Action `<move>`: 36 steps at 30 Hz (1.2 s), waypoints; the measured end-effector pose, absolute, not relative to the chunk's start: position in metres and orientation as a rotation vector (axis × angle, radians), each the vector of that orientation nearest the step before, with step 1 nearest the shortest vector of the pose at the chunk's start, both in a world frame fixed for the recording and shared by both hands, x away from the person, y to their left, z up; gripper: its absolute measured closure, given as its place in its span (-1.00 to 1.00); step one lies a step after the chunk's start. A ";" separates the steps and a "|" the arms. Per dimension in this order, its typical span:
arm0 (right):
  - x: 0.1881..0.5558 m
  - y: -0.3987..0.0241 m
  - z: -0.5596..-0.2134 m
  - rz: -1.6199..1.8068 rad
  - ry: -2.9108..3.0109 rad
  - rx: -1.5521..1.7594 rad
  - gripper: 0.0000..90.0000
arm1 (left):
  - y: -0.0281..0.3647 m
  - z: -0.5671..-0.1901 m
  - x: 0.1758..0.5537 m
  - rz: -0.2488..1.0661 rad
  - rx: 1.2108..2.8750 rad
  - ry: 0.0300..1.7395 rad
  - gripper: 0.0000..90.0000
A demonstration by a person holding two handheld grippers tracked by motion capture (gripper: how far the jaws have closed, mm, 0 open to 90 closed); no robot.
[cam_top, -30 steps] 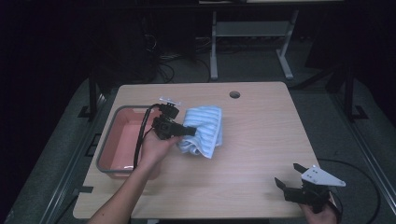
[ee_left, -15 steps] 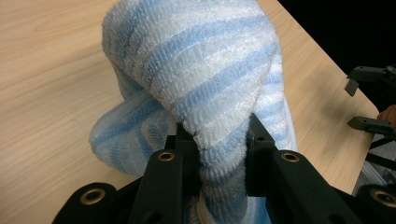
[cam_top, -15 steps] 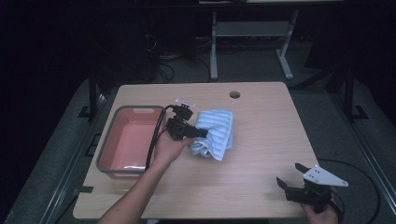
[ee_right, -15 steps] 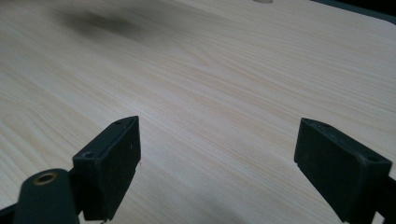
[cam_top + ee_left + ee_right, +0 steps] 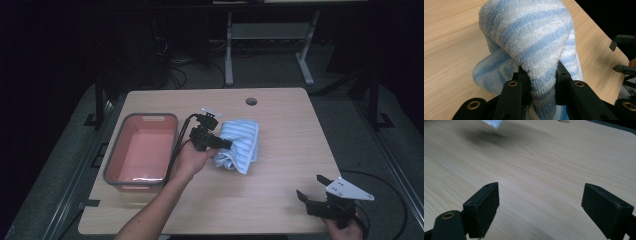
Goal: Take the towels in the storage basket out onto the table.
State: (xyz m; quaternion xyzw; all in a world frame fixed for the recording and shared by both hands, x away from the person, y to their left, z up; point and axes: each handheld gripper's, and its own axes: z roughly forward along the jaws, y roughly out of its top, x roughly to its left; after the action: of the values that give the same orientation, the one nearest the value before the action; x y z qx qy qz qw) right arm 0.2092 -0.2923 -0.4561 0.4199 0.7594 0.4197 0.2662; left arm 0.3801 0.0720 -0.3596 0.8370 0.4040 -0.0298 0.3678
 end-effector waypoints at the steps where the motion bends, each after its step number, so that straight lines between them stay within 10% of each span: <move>1: 0.209 -0.292 -0.456 1.134 2.049 1.137 -0.69 | 0.070 -0.360 0.380 -0.076 2.149 1.039 0.61; 36: 0.209 -0.292 -0.456 1.143 2.044 1.131 -0.69 | 0.022 -0.397 0.386 -0.053 2.244 1.103 0.53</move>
State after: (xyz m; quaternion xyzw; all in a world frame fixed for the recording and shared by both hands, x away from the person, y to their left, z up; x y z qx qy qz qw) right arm 0.2089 -0.2921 -0.4556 0.4192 0.7575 0.4233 0.2670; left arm 0.3863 0.0218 -0.3969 0.8517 0.4184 -0.0203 0.3149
